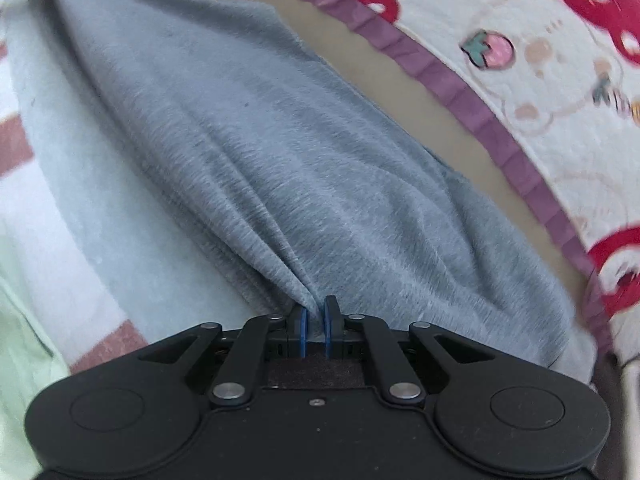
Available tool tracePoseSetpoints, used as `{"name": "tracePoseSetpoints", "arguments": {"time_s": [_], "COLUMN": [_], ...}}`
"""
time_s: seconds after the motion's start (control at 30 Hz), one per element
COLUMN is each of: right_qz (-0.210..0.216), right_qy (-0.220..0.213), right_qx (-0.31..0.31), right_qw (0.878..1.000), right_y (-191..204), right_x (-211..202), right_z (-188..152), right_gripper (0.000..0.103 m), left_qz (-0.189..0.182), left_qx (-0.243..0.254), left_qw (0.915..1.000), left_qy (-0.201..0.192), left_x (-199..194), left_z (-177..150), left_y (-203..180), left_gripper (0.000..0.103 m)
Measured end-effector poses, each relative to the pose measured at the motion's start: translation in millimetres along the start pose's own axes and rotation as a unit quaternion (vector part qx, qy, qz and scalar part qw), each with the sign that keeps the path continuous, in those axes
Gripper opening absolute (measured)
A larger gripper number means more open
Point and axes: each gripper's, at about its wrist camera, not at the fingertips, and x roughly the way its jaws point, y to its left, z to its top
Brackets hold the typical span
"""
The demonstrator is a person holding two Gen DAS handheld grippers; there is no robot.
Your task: Fold clothes
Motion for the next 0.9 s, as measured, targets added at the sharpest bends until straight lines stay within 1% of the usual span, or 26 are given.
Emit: {"name": "tracePoseSetpoints", "arguments": {"time_s": [0.03,0.07,0.1,0.13,0.2,0.23,0.33,0.4,0.43,0.47,0.53,0.6,0.63,0.7,0.73,0.77,0.8,0.83,0.87,0.9], "right_qz": [0.003,0.007,0.010,0.014,0.021,0.025,0.044,0.052,0.053,0.054,0.062,0.074,0.083,0.106,0.128,0.151,0.194,0.237,0.287,0.322], "right_qy": [-0.001,-0.001,-0.002,-0.003,-0.004,-0.004,-0.007,-0.009,-0.017,-0.026,-0.038,-0.046,-0.048,-0.043,-0.028,-0.012,0.013,0.039,0.050,0.036], "right_qx": [0.005,0.010,0.014,0.019,0.029,0.029,0.013,0.009,0.007,0.005,0.023,0.034,0.035,0.033,0.037,0.042,0.042,0.042,0.046,0.048], "right_qw": [1.000,1.000,1.000,1.000,0.999,0.999,0.999,0.999,0.998,0.998,0.997,0.996,0.995,0.993,0.991,0.988,0.980,0.970,0.955,0.945], "right_y": [-1.3,-2.7,-4.0,-5.3,-8.0,-9.1,-13.3,-13.7,-13.9,-14.0,-17.6,-22.3,-25.2,-33.9,-41.2,-48.7,-59.1,-69.6,-81.8,-96.4], "right_x": [0.3,0.7,1.0,1.3,2.0,2.2,4.4,5.5,6.7,8.0,7.4,7.6,8.1,10.5,11.9,13.4,12.8,12.1,8.2,1.6], "right_z": [-0.9,-1.9,-2.8,-3.8,-5.6,-5.2,-5.4,-6.2,-7.9,-9.6,-14.2,-17.2,-17.9,-15.4,-10.3,-5.1,3.7,12.7,22.5,35.2], "right_gripper": [0.008,0.008,0.008,0.008,0.008,0.008,0.009,0.013,0.013,0.014,0.014,0.014,0.014,0.016,0.016,0.017,0.023,0.028,0.028,0.027], "left_qz": [0.032,0.076,0.123,0.153,0.167,0.160,0.125,0.086,0.061,0.033,-0.021,-0.074,-0.094,-0.105,-0.098,-0.087,-0.072,-0.057,-0.046,-0.047], "left_qx": [-0.001,-0.003,0.003,0.011,0.015,0.012,0.029,0.055,0.062,0.065,0.071,0.078,0.086,0.110,0.131,0.163,0.194,0.221,0.242,0.246], "left_qw": [0.9994,0.9967,0.9917,0.9876,0.9857,0.9870,0.9917,0.9948,0.9962,0.9973,0.9971,0.9934,0.9906,0.9866,0.9846,0.9810,0.9769,0.9725,0.9682,0.9667], "left_qy": [0.016,0.030,0.036,0.034,0.021,0.016,0.005,0.001,-0.004,0.000,0.017,0.039,0.050,0.060,0.062,0.061,0.054,0.048,0.046,0.052], "left_x": [4.5,8.8,10.4,8.3,-1.0,-6.3,-20.4,-26.6,-27.5,-25.8,-16.6,4.2,19.6,55.9,74.9,92.9,107.5,122.5,137.7,152.0], "left_z": [-4.9,-10.3,-13.4,-13.1,-6.5,-1.7,8.4,11.4,13.5,15.5,19.0,26.7,32.3,45.7,53.7,62.1,70.2,78.1,86.0,93.8], "left_y": [1.7,4.5,7.7,11.8,19.6,21.5,13.5,-5.5,-17.4,-30.9,-56.9,-83.7,-96.2,-119.8,-129.9,-140.3,-148.6,-155.3,-160.5,-162.0], "left_gripper": [0.004,0.003,0.003,0.003,0.003,0.004,0.006,0.008,0.014,0.028,0.045,0.048,0.052,0.054,0.056,0.056,0.056,0.058,0.061,0.062]}}
